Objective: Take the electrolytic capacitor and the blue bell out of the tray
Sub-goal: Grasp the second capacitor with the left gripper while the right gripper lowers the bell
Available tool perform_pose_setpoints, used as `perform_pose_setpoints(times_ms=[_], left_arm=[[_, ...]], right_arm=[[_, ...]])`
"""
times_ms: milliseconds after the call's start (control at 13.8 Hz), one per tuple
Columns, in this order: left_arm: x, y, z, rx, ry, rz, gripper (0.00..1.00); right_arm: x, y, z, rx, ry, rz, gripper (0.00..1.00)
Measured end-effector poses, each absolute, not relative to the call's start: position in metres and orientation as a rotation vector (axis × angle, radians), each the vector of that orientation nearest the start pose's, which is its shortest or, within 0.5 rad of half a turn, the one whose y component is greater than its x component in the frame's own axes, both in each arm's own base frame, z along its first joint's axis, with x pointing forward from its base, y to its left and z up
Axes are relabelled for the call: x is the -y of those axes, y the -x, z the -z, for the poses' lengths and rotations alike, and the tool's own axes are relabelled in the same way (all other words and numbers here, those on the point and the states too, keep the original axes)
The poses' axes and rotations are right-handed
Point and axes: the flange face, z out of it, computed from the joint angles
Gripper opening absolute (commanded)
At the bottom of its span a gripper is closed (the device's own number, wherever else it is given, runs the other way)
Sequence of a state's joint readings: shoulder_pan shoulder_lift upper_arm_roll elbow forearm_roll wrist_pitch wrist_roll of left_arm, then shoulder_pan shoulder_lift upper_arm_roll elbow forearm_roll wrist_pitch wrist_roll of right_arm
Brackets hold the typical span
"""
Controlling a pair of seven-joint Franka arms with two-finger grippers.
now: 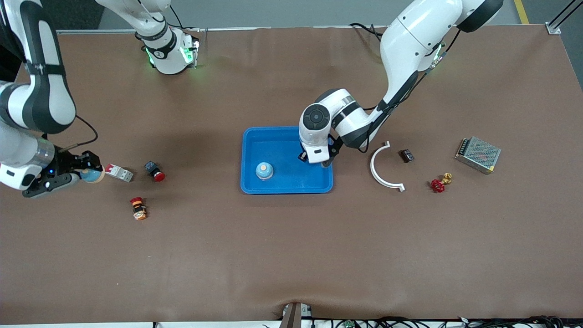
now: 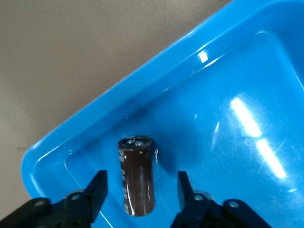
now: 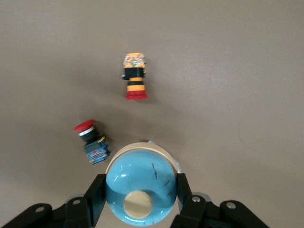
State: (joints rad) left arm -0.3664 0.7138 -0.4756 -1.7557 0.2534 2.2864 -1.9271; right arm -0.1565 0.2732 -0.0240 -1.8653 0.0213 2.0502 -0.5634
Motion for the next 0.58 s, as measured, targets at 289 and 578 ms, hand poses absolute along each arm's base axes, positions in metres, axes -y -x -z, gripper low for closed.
perform_pose_setpoints(times_ms=[289, 578], left_arm=[[0.464, -0.453, -0.180, 1.457, 2.680, -0.231, 0.28], [0.466, -0.455, -0.182, 1.459, 2.686, -0.229, 0.00]], right_arm=[[0.126, -0.627, -0.327, 0.601, 3.055, -0.083, 0.00], [0.136, -0.634, -0.291, 0.601, 3.069, -0.047, 0.00]])
